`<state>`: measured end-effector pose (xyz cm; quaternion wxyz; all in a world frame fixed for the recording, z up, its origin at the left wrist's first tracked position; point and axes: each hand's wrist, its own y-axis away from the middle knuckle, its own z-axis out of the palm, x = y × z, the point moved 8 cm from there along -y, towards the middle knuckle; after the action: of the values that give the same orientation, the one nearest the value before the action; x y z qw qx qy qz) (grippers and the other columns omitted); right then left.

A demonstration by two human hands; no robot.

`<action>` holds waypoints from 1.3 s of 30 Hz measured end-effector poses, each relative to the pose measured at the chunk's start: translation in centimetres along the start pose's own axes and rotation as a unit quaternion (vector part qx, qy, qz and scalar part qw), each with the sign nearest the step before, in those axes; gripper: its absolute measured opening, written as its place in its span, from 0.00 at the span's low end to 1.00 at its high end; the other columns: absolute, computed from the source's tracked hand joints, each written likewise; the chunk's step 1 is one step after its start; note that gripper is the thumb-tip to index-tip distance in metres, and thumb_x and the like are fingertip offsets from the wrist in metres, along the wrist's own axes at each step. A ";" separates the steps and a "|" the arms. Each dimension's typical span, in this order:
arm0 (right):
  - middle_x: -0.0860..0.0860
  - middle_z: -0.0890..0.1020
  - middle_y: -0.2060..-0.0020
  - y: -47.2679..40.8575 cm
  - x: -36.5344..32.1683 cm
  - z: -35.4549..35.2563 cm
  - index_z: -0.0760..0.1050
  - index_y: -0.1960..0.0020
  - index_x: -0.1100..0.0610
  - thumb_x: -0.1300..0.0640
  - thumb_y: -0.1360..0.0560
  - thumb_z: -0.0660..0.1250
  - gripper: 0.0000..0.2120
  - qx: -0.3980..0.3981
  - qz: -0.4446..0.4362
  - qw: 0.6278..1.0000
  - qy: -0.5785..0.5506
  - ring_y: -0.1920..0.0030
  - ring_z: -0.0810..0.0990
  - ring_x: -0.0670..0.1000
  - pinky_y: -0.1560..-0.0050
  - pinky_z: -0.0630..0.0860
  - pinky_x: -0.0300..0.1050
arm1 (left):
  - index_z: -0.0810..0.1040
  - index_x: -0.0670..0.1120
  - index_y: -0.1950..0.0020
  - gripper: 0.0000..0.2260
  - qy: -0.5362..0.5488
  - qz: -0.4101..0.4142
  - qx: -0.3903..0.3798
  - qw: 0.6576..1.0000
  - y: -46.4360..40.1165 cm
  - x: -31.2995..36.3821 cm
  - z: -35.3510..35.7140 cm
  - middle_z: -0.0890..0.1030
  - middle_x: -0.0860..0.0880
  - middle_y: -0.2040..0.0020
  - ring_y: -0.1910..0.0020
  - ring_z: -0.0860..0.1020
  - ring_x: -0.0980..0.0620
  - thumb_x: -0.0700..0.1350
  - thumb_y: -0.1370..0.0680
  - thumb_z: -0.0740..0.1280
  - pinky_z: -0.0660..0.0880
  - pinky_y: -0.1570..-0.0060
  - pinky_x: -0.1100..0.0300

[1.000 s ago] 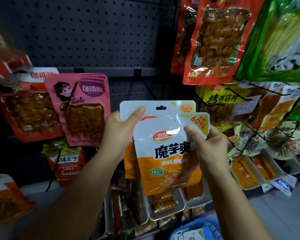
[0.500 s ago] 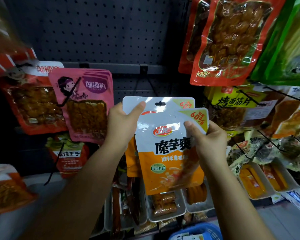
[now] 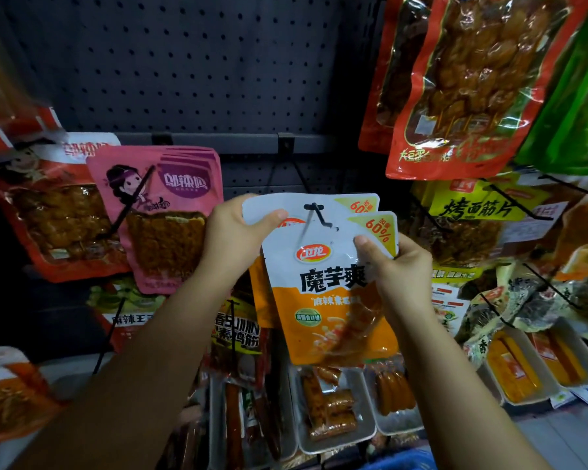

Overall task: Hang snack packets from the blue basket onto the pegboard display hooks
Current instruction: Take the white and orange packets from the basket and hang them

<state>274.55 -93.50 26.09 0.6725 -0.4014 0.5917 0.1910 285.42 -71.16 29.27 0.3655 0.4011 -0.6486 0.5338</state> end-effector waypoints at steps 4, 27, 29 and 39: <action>0.49 0.82 0.67 -1.6 0.2 1.4 0.79 0.61 0.51 0.60 0.25 0.70 0.07 -0.017 -0.002 1.000 -0.009 0.66 0.78 0.48 0.66 0.74 0.45 | 0.80 0.55 0.57 0.05 -0.042 -0.004 0.019 0.999 -2.8 -0.5 0.0 0.82 0.59 0.60 0.57 0.82 0.55 0.47 0.29 0.74 0.80 0.57 0.56; 0.49 0.86 0.64 -3.6 3.9 1.6 0.82 0.61 0.55 0.60 0.27 0.71 0.04 -0.099 0.092 0.987 -0.088 0.64 0.84 0.45 0.66 0.77 0.37 | 0.78 0.40 0.41 0.17 -0.086 -0.099 0.160 0.978 -13.4 -5.4 1.9 0.81 0.43 0.44 0.46 0.79 0.43 0.46 0.26 0.71 0.75 0.45 0.55; 0.52 0.86 0.61 -3.6 4.0 1.7 0.82 0.59 0.56 0.60 0.27 0.71 0.03 -0.103 0.099 0.986 -0.089 0.62 0.85 0.48 0.64 0.79 0.41 | 0.77 0.41 0.41 0.16 -0.069 -0.123 0.150 0.979 -13.8 -6.0 2.2 0.81 0.44 0.43 0.45 0.79 0.43 0.46 0.26 0.71 0.75 0.42 0.51; 0.51 0.87 0.59 -2.4 2.6 2.2 0.84 0.58 0.50 0.57 0.27 0.71 0.04 -0.135 0.095 0.980 -0.110 0.59 0.85 0.48 0.62 0.78 0.38 | 0.58 0.46 0.26 0.32 0.069 -0.226 0.004 0.972 -6.2 -8.1 3.3 0.70 0.50 0.31 0.38 0.73 0.51 0.54 0.25 0.68 0.69 0.37 0.53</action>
<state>278.29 -93.84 24.28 0.6518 -0.4071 0.5181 0.3754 294.25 -74.02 23.93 0.5191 0.5008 -0.5124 0.4660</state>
